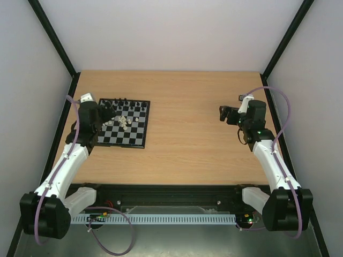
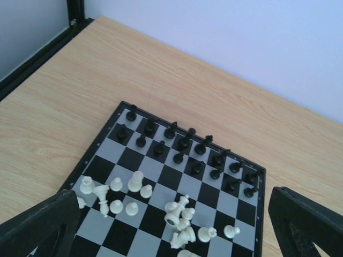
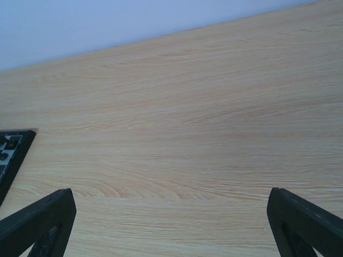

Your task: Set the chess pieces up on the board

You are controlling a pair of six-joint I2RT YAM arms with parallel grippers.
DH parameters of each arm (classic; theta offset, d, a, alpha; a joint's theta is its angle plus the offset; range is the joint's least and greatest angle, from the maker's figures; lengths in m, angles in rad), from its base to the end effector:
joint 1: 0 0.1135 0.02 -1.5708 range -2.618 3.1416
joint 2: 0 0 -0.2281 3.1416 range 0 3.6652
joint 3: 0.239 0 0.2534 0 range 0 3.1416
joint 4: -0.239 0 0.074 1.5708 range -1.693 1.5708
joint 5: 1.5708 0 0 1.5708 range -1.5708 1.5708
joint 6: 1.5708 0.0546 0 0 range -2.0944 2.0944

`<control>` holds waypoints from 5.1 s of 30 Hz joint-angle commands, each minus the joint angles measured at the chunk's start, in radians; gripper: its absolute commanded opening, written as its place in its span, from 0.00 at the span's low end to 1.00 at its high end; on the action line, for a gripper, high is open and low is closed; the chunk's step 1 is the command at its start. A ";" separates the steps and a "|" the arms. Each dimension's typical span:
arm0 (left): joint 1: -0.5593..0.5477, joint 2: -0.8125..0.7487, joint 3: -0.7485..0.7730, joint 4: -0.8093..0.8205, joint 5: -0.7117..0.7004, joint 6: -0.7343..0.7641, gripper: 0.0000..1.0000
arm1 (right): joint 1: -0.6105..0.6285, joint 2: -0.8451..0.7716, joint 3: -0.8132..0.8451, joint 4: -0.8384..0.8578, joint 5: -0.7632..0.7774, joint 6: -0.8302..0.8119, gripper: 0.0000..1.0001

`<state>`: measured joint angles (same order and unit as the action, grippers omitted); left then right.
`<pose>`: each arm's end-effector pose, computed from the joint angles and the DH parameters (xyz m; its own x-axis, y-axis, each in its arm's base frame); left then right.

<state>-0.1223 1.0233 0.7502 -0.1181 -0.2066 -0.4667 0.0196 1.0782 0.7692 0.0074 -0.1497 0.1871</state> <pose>0.2717 -0.0221 0.2510 -0.3070 -0.4059 -0.8608 -0.2317 0.9091 -0.3461 0.2869 0.0138 0.2587 -0.3219 0.1777 -0.9300 -0.1037 0.9697 0.2211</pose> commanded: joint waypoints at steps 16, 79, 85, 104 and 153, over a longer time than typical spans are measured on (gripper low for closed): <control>0.390 0.358 0.277 -0.139 0.135 -0.119 0.75 | 0.197 0.309 0.214 -0.151 -0.345 -0.145 0.77; 0.286 0.988 0.460 -0.210 0.525 0.088 0.02 | 0.313 0.461 0.156 -0.175 -0.371 -0.248 0.72; 0.215 0.983 0.447 -0.229 0.545 0.099 0.02 | 0.313 0.476 0.162 -0.187 -0.359 -0.256 0.72; -0.015 0.934 0.350 -0.233 0.574 0.103 0.03 | 0.313 0.541 0.186 -0.224 -0.360 -0.279 0.71; -0.324 0.753 -0.001 -0.071 0.656 0.003 0.02 | 0.131 0.724 0.185 -0.339 -0.422 -0.137 0.28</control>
<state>-0.3878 1.7546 0.8467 -0.0647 0.3855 -0.4423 0.1223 1.7782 0.9787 -0.2489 -0.4709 0.0780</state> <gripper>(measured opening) 0.025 0.279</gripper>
